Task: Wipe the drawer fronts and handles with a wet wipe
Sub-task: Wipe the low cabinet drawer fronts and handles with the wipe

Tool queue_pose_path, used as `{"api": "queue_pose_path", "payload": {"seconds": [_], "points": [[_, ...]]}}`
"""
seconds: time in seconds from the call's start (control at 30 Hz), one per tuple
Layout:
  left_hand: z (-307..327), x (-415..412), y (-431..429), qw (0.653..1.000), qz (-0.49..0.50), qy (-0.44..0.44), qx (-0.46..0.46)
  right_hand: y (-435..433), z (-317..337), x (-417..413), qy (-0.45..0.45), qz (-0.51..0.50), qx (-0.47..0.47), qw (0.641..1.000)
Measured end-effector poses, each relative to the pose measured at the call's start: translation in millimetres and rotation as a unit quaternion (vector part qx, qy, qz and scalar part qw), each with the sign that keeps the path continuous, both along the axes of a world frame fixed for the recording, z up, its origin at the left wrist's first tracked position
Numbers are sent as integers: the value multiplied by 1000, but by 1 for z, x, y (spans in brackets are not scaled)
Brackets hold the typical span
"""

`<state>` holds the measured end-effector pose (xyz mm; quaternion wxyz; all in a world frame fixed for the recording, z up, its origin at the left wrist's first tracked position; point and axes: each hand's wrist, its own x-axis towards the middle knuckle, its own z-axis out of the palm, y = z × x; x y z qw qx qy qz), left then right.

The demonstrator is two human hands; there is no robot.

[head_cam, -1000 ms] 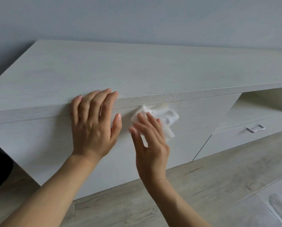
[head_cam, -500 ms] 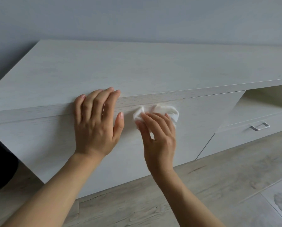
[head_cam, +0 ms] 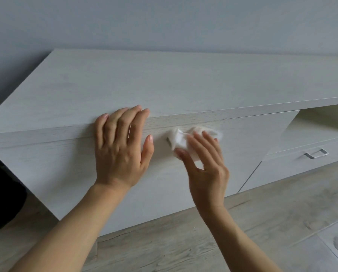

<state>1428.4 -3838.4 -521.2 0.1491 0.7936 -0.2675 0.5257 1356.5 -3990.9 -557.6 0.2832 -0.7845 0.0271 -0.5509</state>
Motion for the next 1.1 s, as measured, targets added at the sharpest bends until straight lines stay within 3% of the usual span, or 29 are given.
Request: {"api": "queue_pose_path", "payload": {"seconds": [0.3, 0.43, 0.6, 1.1], "points": [[-1, 0, 0, 1000, 2, 0, -3, 9, 2, 1, -6, 10, -55, 998], [-1, 0, 1, 1000, 0, 3, 3, -7, 3, 0, -7, -11, -22, 1000], [0, 0, 1, 1000, 3, 0, 5, 24, 5, 11, -15, 4, -63, 998], [-2, 2, 2, 1000, 7, -6, 17, 20, 7, 12, -29, 0, -35, 999]]}}
